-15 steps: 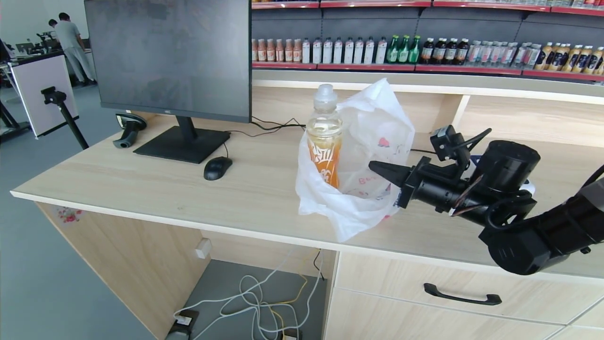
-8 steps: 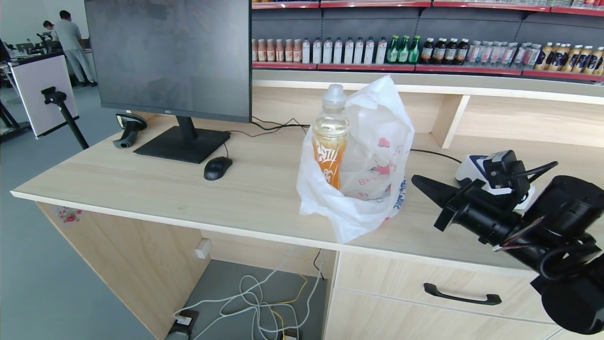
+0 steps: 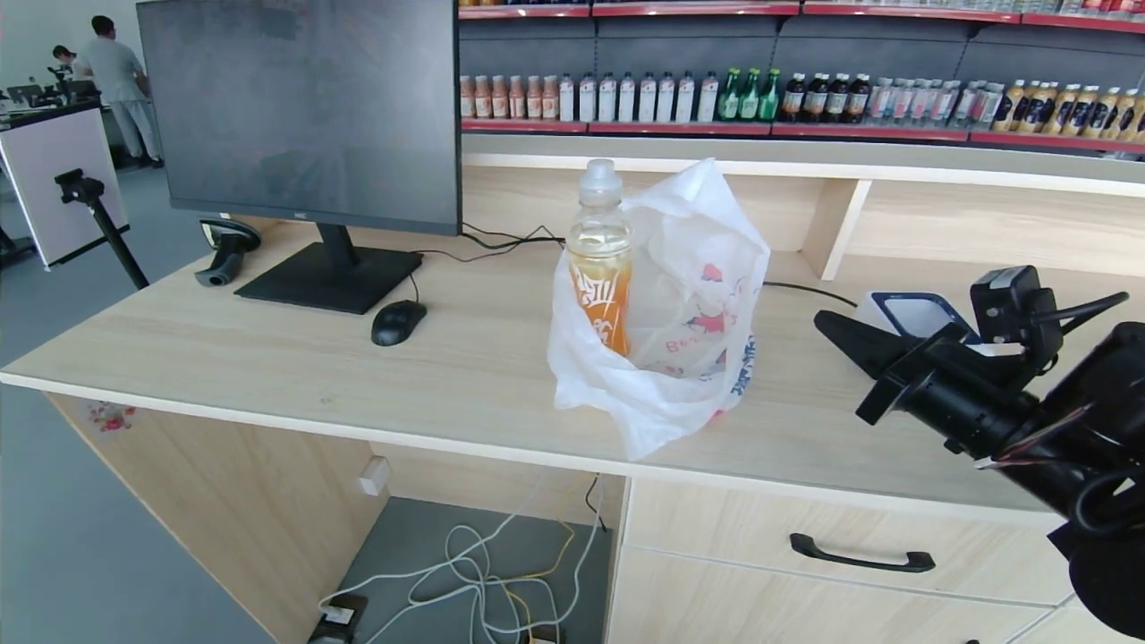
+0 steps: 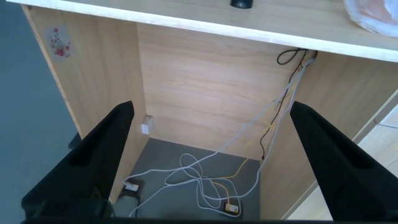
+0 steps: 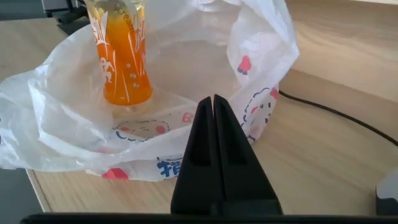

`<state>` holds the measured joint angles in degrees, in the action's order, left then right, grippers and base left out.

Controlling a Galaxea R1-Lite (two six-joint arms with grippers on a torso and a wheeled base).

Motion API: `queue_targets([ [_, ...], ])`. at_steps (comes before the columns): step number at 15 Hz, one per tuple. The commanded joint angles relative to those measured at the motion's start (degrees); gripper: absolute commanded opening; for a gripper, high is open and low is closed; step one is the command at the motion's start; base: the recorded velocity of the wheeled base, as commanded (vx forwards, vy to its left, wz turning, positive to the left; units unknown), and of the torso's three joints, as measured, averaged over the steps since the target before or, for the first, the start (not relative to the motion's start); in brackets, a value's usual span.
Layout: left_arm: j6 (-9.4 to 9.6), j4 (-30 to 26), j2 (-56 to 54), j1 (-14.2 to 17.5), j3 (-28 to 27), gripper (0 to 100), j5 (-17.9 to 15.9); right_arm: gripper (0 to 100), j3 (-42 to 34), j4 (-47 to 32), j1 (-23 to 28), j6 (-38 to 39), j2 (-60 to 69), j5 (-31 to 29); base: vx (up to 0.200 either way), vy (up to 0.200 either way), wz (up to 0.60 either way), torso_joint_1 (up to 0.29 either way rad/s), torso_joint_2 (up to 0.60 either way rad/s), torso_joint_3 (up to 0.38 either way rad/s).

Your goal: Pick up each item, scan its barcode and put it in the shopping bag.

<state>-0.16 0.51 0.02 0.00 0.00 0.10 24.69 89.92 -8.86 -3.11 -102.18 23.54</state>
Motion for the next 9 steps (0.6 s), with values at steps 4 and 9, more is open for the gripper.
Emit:
queue_targets([
  [4, -0.11, 0.0, 0.0, 0.0, 0.0, 100, 0.0, 0, -0.3, 0.1, 0.4, -0.1, 1.2, 0.0, 0.000, 0.000, -0.60, 0.001, 0.00, 0.001],
  [9, -0.28, -0.1, 0.0, 0.1, 0.0, 100, 0.0, 0, -0.3, 0.1, 0.3, -0.1, 2.3, 0.0, 0.000, -0.080, -0.60, 0.002, 0.00, 0.004],
])
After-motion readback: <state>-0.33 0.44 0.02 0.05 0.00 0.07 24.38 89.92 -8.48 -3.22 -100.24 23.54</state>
